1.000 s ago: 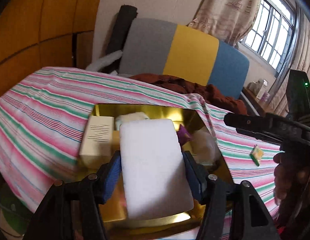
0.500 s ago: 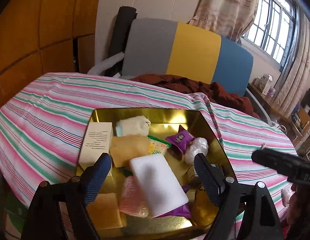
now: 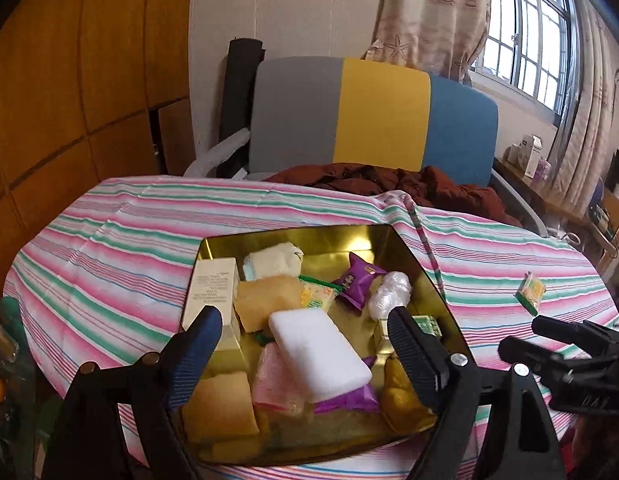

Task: Organize objects
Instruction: 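Move both tools from the tray toward the WEIDAN snack bag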

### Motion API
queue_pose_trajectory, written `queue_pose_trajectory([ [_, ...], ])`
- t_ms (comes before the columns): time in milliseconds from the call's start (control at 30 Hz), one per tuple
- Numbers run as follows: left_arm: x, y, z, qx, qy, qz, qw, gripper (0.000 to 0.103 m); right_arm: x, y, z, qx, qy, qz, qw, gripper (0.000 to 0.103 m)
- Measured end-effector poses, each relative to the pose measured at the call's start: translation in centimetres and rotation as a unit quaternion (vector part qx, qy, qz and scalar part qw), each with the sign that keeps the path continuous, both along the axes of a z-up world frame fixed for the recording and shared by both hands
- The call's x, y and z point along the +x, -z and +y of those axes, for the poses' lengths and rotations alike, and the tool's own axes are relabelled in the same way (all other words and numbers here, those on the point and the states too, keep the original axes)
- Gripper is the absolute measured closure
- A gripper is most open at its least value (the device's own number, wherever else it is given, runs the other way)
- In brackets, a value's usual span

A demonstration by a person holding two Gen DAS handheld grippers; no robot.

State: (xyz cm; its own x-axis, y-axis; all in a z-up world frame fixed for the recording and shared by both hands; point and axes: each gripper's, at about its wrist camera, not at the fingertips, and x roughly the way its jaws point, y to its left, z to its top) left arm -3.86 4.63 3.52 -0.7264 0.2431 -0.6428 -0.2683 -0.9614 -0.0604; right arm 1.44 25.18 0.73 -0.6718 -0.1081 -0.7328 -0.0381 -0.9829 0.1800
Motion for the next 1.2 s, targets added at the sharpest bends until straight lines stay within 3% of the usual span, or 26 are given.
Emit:
queue_pose_trajectory([
  [333,2.1,0.1,1.2,-0.006,0.016,0.000,0.9998,0.016,1.2,-0.6,-0.8,0.032,0.002,0.014,0.999,0.017],
  [700,3.0,-0.2,3.4,-0.018,0.059,0.014,0.9980,0.017,2.7,0.3,2.5,0.044,0.044,-0.006,0.998,0.014],
  [1000,3.3,-0.5,5.7,-0.019,0.105,0.024,0.9940,0.016,4.7,1.5,8.3,0.045,0.096,-0.046,0.993,0.014],
  [1200,3.6,-0.9,6.7,0.004,0.142,0.024,0.9896,0.016,7.2,1.1,16.1,0.044,0.169,-0.087,0.981,0.014],
])
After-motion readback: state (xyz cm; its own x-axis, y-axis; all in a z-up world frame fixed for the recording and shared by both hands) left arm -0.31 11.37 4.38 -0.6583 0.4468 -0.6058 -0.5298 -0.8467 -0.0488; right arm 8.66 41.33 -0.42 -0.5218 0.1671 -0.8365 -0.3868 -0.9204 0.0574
